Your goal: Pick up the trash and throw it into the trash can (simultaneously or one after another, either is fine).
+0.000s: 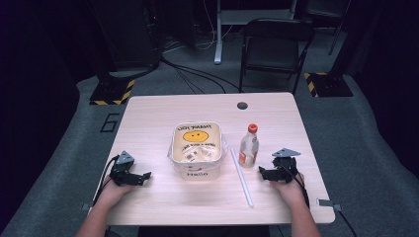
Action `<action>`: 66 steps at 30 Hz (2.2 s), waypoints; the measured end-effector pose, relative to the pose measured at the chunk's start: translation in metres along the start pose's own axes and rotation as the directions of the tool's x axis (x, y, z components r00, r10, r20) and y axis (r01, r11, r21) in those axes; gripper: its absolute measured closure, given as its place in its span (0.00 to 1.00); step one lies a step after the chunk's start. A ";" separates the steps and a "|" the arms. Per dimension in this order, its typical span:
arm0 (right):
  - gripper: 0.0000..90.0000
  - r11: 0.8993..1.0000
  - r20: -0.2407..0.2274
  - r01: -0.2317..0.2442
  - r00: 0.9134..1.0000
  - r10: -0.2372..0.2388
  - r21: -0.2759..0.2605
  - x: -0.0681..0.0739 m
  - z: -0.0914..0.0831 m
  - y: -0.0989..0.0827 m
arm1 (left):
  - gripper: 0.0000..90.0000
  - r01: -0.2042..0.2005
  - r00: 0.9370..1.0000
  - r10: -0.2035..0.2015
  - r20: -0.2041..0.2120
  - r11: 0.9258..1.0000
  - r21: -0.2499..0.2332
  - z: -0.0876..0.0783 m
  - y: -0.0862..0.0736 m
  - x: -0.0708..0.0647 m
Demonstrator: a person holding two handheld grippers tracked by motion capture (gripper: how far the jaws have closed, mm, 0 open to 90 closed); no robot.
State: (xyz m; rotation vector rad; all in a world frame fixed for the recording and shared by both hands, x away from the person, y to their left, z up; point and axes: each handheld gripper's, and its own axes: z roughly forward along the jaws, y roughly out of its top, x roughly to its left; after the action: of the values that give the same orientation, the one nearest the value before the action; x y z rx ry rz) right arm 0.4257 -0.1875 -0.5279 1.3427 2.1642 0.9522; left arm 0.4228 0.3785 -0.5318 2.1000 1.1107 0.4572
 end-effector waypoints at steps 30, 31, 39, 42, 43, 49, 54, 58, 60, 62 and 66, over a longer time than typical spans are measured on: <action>0.45 0.996 -0.014 -0.090 0.996 0.090 -0.022 0.002 -0.031 0.018 | 0.01 -0.003 1.000 0.004 -0.019 1.000 0.010 -0.001 0.000 -0.001; 0.45 0.996 -0.015 -0.090 0.996 0.089 -0.027 0.002 -0.033 0.019 | 0.01 -0.003 1.000 0.004 -0.018 1.000 0.009 0.000 0.000 -0.001; 0.46 0.996 -0.013 -0.079 0.997 0.078 -0.043 0.004 -0.046 0.026 | 0.01 0.006 1.000 -0.006 -0.019 1.000 0.008 0.000 0.001 -0.002; 0.45 0.997 0.007 -0.059 0.998 0.059 -0.052 0.006 -0.056 0.030 | 0.01 0.006 1.000 -0.006 -0.019 1.000 0.009 0.000 0.001 -0.002; 0.45 0.997 0.010 -0.053 0.999 0.054 -0.056 0.006 -0.059 0.032 | 0.01 0.007 1.000 -0.007 -0.020 1.000 0.008 0.000 0.001 -0.002; 0.49 0.993 -0.014 -0.056 0.998 0.055 -0.103 0.005 -0.074 0.043 | 0.01 0.001 1.000 -0.001 -0.020 1.000 0.008 0.000 0.000 -0.002; 0.49 0.991 -0.021 -0.073 0.997 0.071 -0.113 0.003 -0.081 0.052 | 0.01 0.004 1.000 -0.004 -0.020 1.000 0.008 0.000 0.000 -0.002; 0.49 0.991 -0.042 -0.065 0.997 0.060 -0.120 0.004 -0.086 0.058 | 0.01 0.012 1.000 -0.012 -0.019 1.000 0.003 0.000 0.000 -0.003; 0.49 0.991 -0.045 -0.058 0.998 0.053 -0.118 0.007 -0.089 0.062 | 0.01 0.010 1.000 -0.010 -0.020 1.000 0.005 0.000 0.000 -0.004; 0.49 0.991 -0.048 -0.053 0.998 0.047 -0.120 0.008 -0.090 0.065 | 0.01 0.009 1.000 -0.008 -0.019 1.000 0.006 0.000 0.000 -0.004; 0.49 0.991 -0.045 -0.031 0.999 0.025 -0.128 0.013 -0.097 0.074 | 0.01 0.002 1.000 -0.002 -0.014 1.000 0.007 0.000 0.001 -0.004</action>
State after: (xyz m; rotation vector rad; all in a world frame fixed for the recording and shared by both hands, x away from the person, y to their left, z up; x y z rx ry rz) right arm 0.4014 -0.1855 -0.4075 1.3056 2.0814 1.1210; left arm 0.4210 0.3754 -0.5313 2.1050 1.1234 0.4680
